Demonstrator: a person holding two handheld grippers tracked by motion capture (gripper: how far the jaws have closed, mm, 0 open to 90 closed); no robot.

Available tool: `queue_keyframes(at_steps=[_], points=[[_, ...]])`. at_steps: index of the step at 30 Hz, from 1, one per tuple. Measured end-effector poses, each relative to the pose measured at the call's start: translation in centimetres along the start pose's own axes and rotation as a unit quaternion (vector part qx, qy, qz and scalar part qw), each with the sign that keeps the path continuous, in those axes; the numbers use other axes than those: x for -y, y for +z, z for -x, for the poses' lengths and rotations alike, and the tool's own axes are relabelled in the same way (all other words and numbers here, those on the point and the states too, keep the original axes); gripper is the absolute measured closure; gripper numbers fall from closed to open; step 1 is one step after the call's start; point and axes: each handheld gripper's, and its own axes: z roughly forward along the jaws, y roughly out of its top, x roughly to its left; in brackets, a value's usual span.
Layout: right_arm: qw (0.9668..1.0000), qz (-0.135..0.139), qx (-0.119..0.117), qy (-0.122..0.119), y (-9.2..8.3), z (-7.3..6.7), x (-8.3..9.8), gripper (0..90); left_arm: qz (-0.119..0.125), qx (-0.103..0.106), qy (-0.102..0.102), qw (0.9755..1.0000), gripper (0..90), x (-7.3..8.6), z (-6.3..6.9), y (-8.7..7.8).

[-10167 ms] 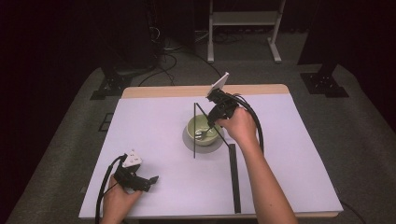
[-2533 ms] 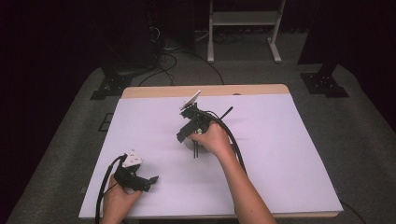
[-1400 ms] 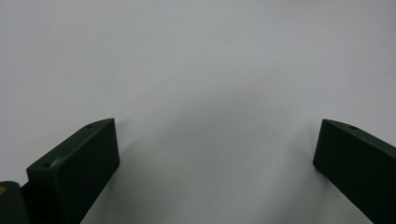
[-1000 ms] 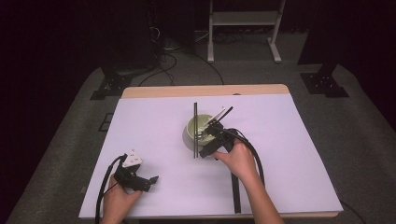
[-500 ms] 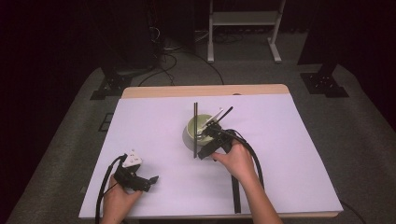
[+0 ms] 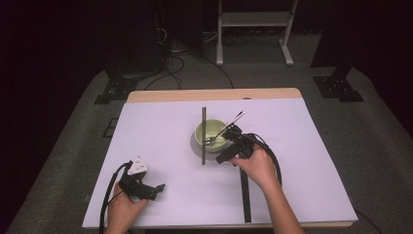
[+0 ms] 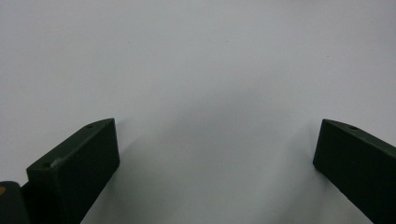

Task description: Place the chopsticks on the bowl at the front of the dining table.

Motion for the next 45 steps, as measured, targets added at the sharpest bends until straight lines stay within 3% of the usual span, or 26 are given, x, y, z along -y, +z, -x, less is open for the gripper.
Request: queue_keyframes(at_steps=[9, 25, 45], points=[[0.9993, 0.030, 0.018, -0.012, -1.7, 2.3, 1.9, 0.0, 0.000, -0.001, 0.001, 1.0000, 0.0, 0.0, 0.0, 0.0], [0.9956, 0.088, 0.033, 0.000, -3.8, 6.1, 6.7, 0.0, 0.000, -0.001, 0.001, 1.0000, 0.0, 0.0, 0.0, 0.0], [0.9875, 0.150, 0.047, 0.012, -4.6, 8.1, 13.3, 0.0, 0.000, -0.002, 0.002, 1.0000, 0.0, 0.0, 0.0, 0.0]])
